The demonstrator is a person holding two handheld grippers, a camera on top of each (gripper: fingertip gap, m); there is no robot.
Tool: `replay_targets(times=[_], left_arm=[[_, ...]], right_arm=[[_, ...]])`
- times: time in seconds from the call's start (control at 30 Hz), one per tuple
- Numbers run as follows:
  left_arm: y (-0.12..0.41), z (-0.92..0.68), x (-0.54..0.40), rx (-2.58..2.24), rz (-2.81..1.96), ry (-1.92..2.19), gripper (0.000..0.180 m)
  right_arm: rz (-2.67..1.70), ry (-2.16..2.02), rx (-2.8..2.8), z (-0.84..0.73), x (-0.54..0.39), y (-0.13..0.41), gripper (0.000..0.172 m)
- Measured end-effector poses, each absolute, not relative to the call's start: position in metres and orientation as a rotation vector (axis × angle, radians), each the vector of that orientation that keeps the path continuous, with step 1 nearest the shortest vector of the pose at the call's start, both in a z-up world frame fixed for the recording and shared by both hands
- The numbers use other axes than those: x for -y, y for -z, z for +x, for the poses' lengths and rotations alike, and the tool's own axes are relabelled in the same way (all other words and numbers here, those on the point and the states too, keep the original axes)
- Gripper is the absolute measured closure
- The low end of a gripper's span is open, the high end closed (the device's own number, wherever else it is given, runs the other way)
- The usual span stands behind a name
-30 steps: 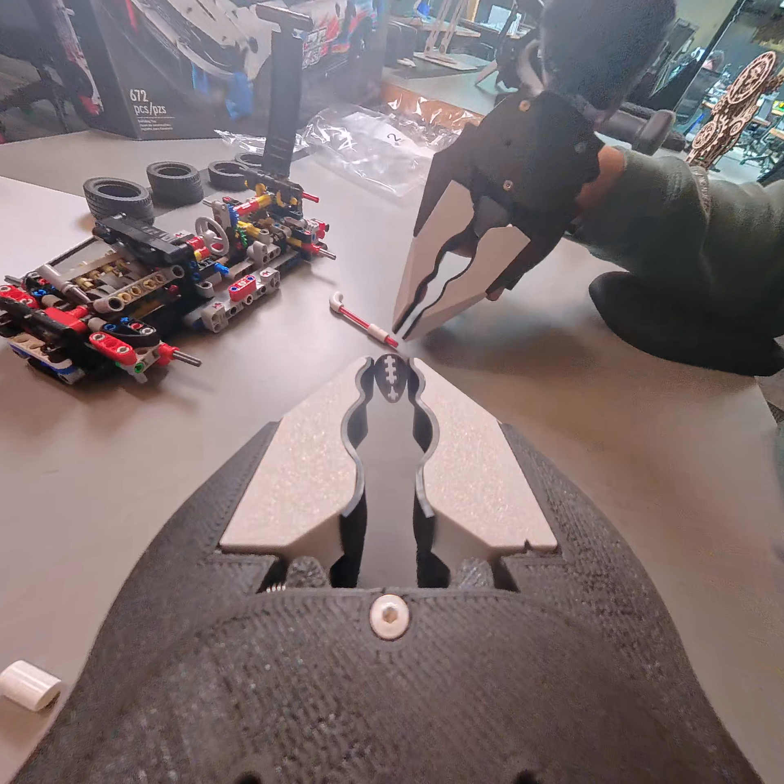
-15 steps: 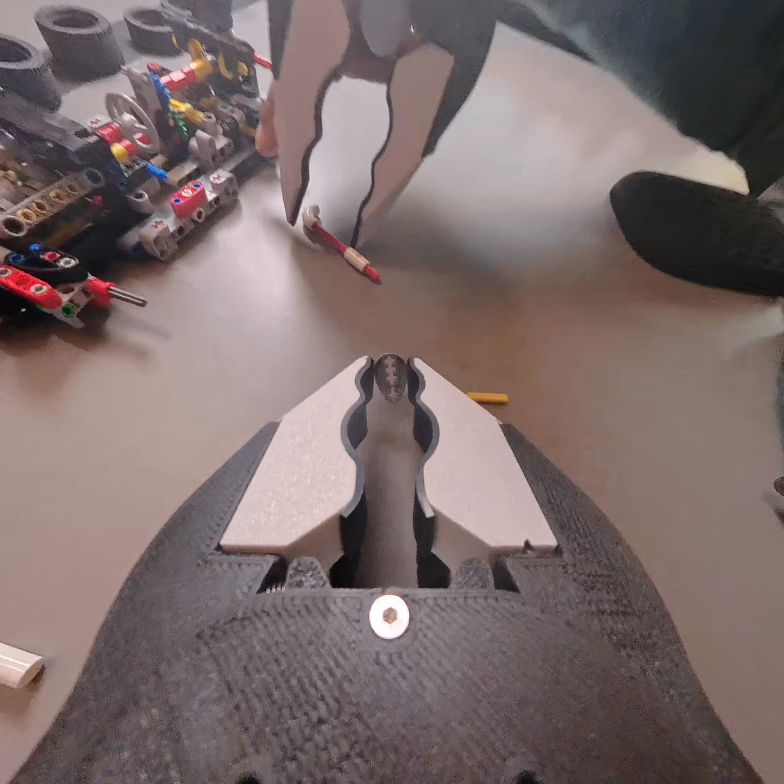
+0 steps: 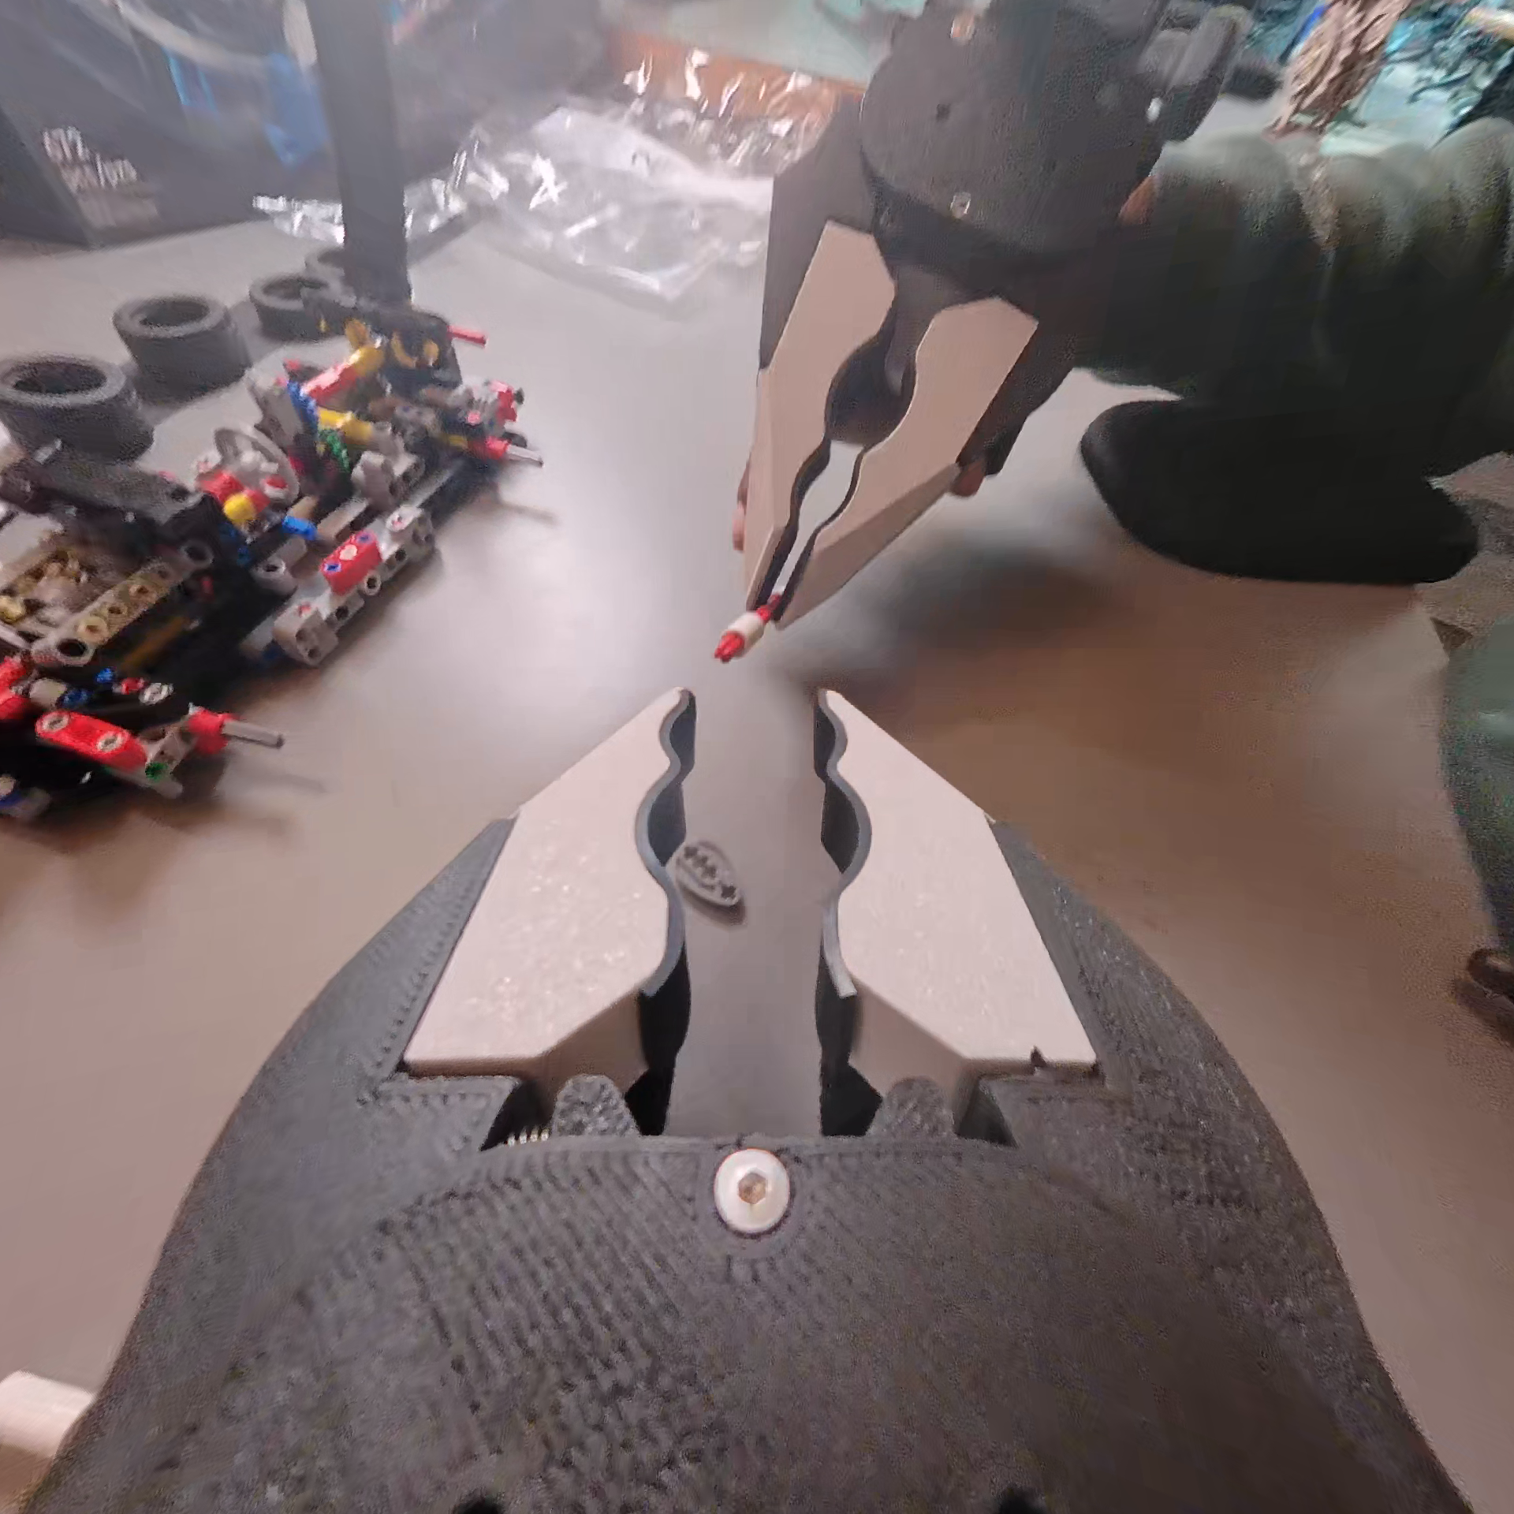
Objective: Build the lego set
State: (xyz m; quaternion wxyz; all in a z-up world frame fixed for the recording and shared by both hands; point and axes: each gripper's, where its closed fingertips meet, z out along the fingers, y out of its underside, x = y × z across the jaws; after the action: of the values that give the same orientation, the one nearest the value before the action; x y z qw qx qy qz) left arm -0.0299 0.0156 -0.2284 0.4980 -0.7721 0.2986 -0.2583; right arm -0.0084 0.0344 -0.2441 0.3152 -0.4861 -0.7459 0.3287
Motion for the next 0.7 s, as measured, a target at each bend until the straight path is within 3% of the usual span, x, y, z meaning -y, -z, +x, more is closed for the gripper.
replay_targets(times=[0.23, 0.43, 0.57, 0.7], left_arm=[[0.21, -0.021, -0.012, -0.764, -1.776, 0.544, 0.175], [0.203, -0.011, -0.004, -0.88, -1.686, 0.506, 0.178], [0.213, -0.003, 0.004, -1.032, -1.657, 0.415, 0.178], [0.214, 0.004, 0.013, -1.109, -1.609, 0.435, 0.178]], right_arm=[[-1.162, -0.831, 1.894, -0.008, -0.022, 0.231, 0.171], [-1.052, -0.756, 1.861, -0.002, -0.019, 0.228, 0.17], [-1.087, -0.793, 1.987, 0.011, -0.013, 0.244, 0.134], [-1.031, -0.829, 2.046, 0.007, 0.003, 0.244, 0.137]])
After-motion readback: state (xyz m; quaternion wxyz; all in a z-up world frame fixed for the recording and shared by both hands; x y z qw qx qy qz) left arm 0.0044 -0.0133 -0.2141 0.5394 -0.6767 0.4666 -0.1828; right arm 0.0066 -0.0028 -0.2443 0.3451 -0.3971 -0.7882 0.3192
